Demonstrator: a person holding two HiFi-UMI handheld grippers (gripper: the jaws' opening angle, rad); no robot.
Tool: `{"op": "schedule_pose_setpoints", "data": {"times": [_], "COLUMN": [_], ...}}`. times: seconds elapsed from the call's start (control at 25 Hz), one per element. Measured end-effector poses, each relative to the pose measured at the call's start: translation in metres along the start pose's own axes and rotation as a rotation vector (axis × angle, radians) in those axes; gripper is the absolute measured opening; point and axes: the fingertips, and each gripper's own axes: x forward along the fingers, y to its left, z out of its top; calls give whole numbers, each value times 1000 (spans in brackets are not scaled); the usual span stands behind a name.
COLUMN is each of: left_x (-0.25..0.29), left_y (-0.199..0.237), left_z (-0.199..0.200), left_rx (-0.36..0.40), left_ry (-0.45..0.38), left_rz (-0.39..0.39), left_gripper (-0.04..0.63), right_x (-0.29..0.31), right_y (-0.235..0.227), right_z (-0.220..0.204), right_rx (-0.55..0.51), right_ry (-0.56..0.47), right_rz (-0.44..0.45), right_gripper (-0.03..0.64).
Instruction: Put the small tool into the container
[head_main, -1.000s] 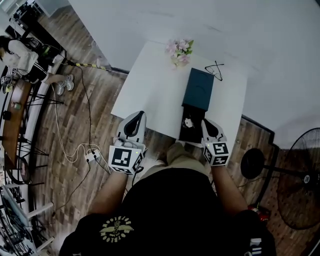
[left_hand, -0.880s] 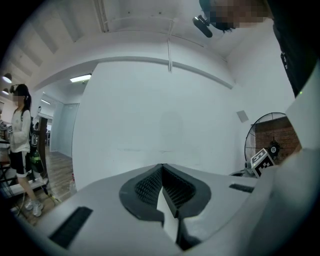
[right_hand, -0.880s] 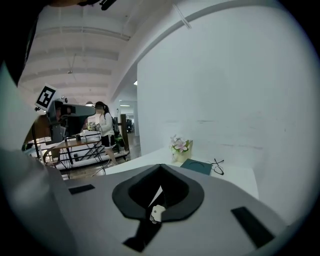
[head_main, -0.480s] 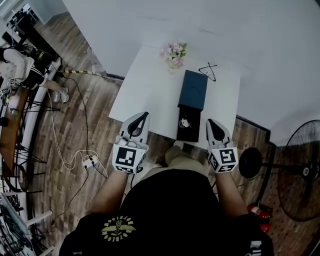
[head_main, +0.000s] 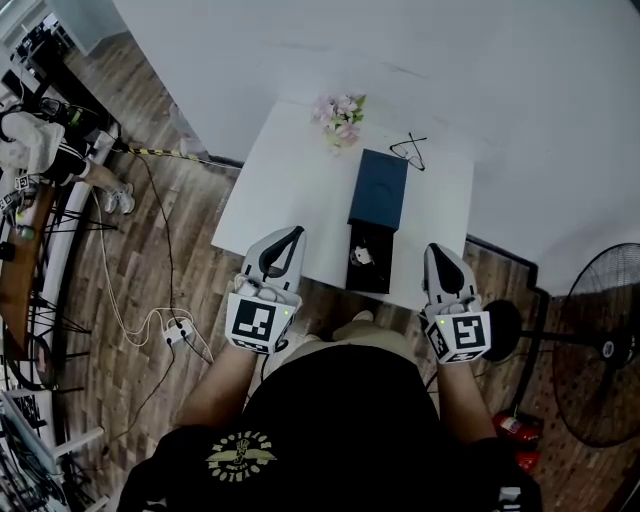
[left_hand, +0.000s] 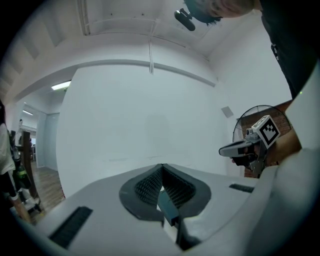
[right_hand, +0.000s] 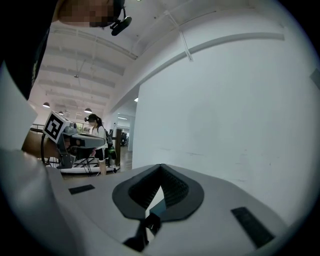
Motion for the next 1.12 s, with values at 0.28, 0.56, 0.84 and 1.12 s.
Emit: {"op": "schedule_pose_setpoints", "data": {"times": [0.28, 0.56, 0.84, 1.12], "left_x": [42, 75, 113, 145], "left_y": [-8, -19, -31, -66], "left_z": [2, 11, 19, 28], "left_rx": [-1, 22, 51, 55], "left_ry": [34, 29, 47, 44], "left_rz": [3, 27, 47, 27], "left_gripper": [6, 6, 6, 6], "right_x": [9, 22, 31, 29], "right_y": [-30, -60, -88, -117], "right_z": [28, 33, 23, 15], "right_rx": [9, 9, 38, 67], "right_ry": [-45, -56, -55, -70], "right_rz": [15, 52, 96, 144], "right_gripper": [0, 0, 0, 0]}}
